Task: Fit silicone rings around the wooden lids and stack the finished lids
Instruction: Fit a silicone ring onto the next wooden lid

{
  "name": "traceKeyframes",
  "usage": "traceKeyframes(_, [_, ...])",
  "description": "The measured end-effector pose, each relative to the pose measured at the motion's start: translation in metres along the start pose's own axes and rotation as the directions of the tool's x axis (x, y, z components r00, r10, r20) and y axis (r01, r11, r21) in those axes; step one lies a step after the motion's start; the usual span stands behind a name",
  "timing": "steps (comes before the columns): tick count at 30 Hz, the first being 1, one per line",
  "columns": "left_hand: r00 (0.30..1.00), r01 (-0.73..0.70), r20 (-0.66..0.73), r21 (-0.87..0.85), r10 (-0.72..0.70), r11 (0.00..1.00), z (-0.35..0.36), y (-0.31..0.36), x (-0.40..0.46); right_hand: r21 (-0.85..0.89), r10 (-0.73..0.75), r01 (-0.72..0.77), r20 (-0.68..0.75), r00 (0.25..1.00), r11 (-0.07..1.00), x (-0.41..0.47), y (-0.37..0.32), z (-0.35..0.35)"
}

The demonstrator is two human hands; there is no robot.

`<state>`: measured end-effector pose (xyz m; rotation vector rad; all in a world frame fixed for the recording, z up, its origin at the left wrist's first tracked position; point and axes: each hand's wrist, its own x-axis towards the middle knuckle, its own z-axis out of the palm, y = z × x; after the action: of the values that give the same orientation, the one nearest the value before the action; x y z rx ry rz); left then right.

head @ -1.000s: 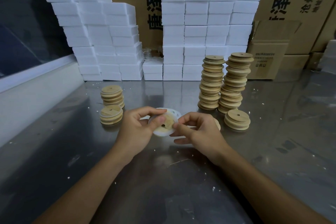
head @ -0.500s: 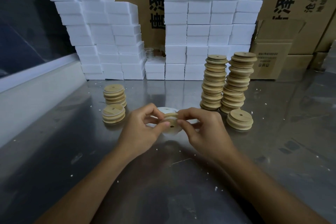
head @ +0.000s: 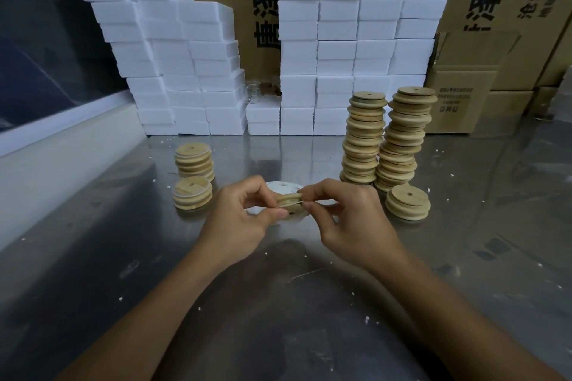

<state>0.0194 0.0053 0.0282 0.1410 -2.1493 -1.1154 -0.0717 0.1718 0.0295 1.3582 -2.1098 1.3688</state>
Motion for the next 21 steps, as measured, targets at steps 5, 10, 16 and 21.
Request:
traceKeyframes(5, [0.998,0.059,-0.028,-0.098,-0.062,0.993,0.002,-0.001,-0.001,0.106,0.07,-0.072,0.02,0.997,0.992,0.001,0.006,-0.001])
traceKeyframes(10, [0.991,0.117,-0.017,-0.352,-0.131,0.929,0.007,-0.001,-0.004,0.27,0.144,-0.137,-0.007,0.99,0.953,0.001,0.009,0.002])
traceKeyframes(16, [0.989,0.146,0.028,-0.351,-0.146,0.925,0.005,-0.005,-0.003,0.276,0.126,-0.117,-0.016,0.992,0.954,-0.001,0.012,0.005])
traceKeyframes(21, [0.997,-0.072,-0.037,0.021,0.073,0.997,0.008,-0.007,-0.004,0.119,0.042,-0.043,0.012,0.999,0.992,-0.002,0.009,0.004])
